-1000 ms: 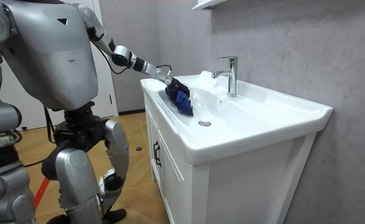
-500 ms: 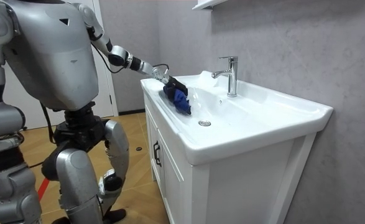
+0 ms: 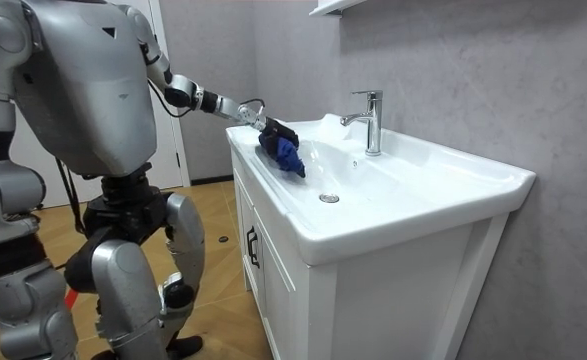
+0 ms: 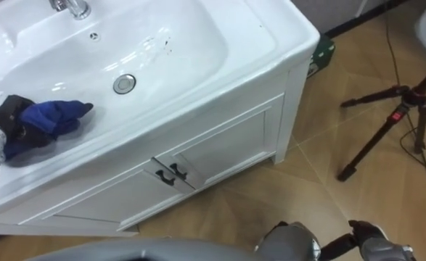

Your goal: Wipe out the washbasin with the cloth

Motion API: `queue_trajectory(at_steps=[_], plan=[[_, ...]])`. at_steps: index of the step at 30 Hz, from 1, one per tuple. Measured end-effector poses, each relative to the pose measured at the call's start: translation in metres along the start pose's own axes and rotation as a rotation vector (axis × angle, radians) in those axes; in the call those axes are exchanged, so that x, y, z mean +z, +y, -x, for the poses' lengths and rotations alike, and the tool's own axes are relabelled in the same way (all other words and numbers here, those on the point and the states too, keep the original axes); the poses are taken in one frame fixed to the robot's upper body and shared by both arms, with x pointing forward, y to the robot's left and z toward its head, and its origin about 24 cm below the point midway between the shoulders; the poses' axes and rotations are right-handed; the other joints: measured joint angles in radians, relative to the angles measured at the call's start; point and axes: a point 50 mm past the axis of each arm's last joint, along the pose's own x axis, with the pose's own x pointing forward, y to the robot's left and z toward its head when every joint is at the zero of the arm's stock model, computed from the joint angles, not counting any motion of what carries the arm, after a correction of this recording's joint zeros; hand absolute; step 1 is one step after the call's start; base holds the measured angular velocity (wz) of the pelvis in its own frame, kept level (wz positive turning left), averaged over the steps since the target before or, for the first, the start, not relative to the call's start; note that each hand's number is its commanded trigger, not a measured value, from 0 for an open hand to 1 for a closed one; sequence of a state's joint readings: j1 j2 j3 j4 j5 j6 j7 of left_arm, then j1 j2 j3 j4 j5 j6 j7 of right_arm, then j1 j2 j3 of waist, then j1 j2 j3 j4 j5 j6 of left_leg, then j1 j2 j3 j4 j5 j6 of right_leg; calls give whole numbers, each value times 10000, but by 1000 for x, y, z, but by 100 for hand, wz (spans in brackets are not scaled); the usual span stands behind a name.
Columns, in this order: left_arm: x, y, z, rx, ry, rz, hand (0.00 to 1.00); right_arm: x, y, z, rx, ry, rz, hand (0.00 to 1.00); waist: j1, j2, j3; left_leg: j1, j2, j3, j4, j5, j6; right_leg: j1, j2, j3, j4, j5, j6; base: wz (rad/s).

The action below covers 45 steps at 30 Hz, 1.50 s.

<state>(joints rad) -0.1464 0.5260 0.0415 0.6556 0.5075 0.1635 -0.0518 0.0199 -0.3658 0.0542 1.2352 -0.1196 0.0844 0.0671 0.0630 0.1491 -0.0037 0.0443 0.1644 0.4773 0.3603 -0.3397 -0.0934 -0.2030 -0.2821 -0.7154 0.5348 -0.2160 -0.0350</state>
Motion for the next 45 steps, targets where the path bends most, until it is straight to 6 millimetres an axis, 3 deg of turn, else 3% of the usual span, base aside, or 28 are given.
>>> queue_trajectory(at_steps=[6, 10, 19, 23, 27, 36, 45], plan=[[-11, -3, 5, 209, 324, 210, 100, 2, 0, 0, -21, -161, 163, 0, -27, -31, -9, 310, 19, -31, -269, 385, -4, 328, 178, -71, -237, 10, -1, -1], [-20, -2, 9, 487, 537, 328, 100, 1, 1, 1, -53, -175, 175, 0, -11, -35, -7, 591, 152, -1, -249, 462, 53, 688, 423, -17, -512, 13, 1, -5], [-7, 17, 12, 2409, -11, 503, 100, 3, 2, 1, -205, -376, 404, 0, -32, -89, 38, 732, 148, -191, -715, 545, -87, 814, 507, -189, -603, 4, 10, 8], [3, 25, 15, 3469, -423, 606, 100, -2, 7, 1, -123, -322, 417, 0, -1, -250, 126, 696, 149, -260, -689, 556, -99, 816, 573, -5, -703, -5, 16, 7], [8, 32, 18, 4536, -762, 709, 100, -5, 12, 1, -58, -324, 431, 0, -1, -340, 90, 703, 142, -262, -670, 556, -99, 821, 584, 43, -702, 2, 24, 0], [25, 60, 33, 7383, -1683, 1610, 100, -12, 14, 2, -7, -129, 564, 0, 3, -283, 44, 743, 173, -263, -549, 561, -96, 837, 653, 227, -720, 37, 13, -3], [21, 62, 35, 7855, -1686, 1681, 100, -20, 16, 2, 182, 32, 744, 0, 64, -248, 38, 887, 158, -246, -754, 563, -98, 818, 729, 333, -715, 38, 15, -2]])
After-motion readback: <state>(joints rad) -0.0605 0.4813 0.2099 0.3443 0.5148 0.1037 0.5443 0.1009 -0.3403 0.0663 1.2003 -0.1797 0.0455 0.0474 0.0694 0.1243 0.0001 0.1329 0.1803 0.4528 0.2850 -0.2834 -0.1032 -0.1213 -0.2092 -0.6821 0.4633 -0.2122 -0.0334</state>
